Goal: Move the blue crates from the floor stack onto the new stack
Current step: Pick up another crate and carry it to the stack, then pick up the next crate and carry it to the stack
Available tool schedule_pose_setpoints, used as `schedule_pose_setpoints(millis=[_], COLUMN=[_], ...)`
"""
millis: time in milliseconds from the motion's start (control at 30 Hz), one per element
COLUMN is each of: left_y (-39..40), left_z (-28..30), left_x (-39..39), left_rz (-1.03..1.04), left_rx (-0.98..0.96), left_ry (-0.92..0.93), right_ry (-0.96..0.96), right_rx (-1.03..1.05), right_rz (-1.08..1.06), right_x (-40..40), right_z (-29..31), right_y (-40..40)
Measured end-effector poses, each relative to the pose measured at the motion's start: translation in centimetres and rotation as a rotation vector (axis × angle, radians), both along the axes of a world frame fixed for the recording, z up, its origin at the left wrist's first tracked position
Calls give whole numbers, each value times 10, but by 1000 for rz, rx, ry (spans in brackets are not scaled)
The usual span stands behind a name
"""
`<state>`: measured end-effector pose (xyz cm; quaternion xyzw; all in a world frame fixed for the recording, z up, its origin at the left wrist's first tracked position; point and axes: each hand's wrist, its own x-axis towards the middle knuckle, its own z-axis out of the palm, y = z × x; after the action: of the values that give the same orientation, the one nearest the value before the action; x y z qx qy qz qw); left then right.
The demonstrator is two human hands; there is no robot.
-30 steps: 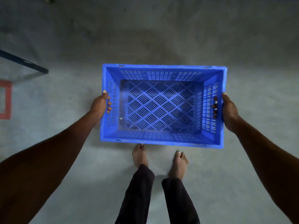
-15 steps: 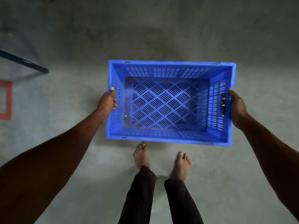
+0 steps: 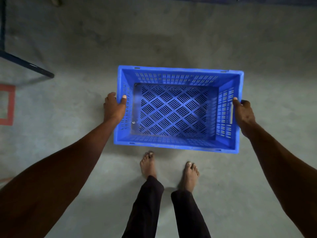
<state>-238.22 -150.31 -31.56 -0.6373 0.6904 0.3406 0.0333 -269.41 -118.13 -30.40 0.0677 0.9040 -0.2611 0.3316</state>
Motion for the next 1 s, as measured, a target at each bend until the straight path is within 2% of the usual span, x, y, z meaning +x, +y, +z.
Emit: schedule_pose_setpoints(millis=[167,267,433,567,700,867,1000], left_y=[27,49,97,125,148,205,264], left_z=[92,168,326,440,526,583,598], left_x=[2,13,38,69,116,201,277], left_rz=[-245,-398,-385,-292,-103,166,373], left_rx=[-245,-409,-494,-533,-572,-688,-750], left_ry=[104,71,103,148,263,261,199], right_ry=[214,329,441,497,507,467,452], right_rx=[102,63,-88,-243,-447,-618,-690], right_rz=[228,310,455,520,610,803,1137], right_x=[29,59,117,160,198,258,320], right_z=[89,161,311,423,507,567,587], right_y=[-5,-10,-23,-25,-18,-15,-21])
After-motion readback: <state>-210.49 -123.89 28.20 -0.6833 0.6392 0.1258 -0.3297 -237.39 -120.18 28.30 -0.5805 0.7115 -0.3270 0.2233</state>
